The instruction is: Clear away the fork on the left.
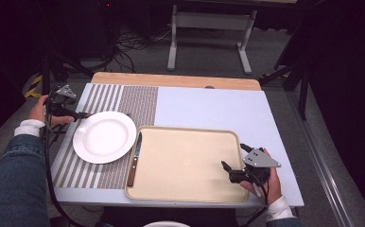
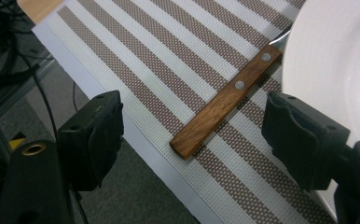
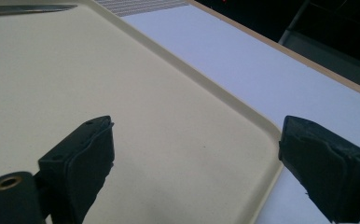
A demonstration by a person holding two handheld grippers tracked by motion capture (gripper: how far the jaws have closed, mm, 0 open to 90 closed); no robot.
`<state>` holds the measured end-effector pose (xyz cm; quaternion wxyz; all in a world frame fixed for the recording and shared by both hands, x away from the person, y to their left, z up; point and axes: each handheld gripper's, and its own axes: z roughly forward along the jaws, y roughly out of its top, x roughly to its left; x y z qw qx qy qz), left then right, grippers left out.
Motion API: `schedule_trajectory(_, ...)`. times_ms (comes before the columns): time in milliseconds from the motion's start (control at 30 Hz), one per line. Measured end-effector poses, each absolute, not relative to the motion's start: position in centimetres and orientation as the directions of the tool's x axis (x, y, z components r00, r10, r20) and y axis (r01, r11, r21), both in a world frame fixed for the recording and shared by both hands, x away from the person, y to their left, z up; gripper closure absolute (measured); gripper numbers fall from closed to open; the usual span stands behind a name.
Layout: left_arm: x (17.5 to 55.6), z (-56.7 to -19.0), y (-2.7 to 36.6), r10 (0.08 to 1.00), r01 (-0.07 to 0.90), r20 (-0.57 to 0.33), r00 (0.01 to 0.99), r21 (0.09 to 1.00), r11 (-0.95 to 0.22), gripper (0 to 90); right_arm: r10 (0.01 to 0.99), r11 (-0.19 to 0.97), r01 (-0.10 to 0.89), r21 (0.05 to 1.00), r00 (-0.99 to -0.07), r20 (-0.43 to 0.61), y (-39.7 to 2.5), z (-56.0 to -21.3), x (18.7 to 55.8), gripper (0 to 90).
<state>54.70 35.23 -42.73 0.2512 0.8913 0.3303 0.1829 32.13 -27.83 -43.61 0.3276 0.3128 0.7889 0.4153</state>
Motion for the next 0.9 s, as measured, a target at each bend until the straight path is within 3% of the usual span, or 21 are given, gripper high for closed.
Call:
schedule_trajectory(100,55.3,-43.3,34.8,0.652,0.499,0.156,0.742,0.521,-0.692,20.8,0.764,0.474,0.222,0.852,-0.585,-0.273,-27.9,-43.6,32.1,11.0)
schedule_trajectory(400,56.4,-43.1,34.2,0.65,0.495,0.19,0.736,0.505,-0.707,21.9,0.769,0.472,0.228,0.852,-0.579,-0.271,-28.3,-43.6,32.0,11.1)
schedule_trajectory(733,57.5,-44.4,34.2,0.649,0.534,0.182,0.739,0.429,-0.729,20.2,0.768,0.479,0.232,0.846,-0.578,-0.276,-28.4,-43.8,31.9,11.0)
schedule_trajectory(900,57.6,-44.5,33.9,0.624,0.52,0.162,0.765,0.417,-0.746,28.4,0.757,0.496,0.235,0.836,-0.589,-0.284,-28.3,-44.1,31.8,11.0)
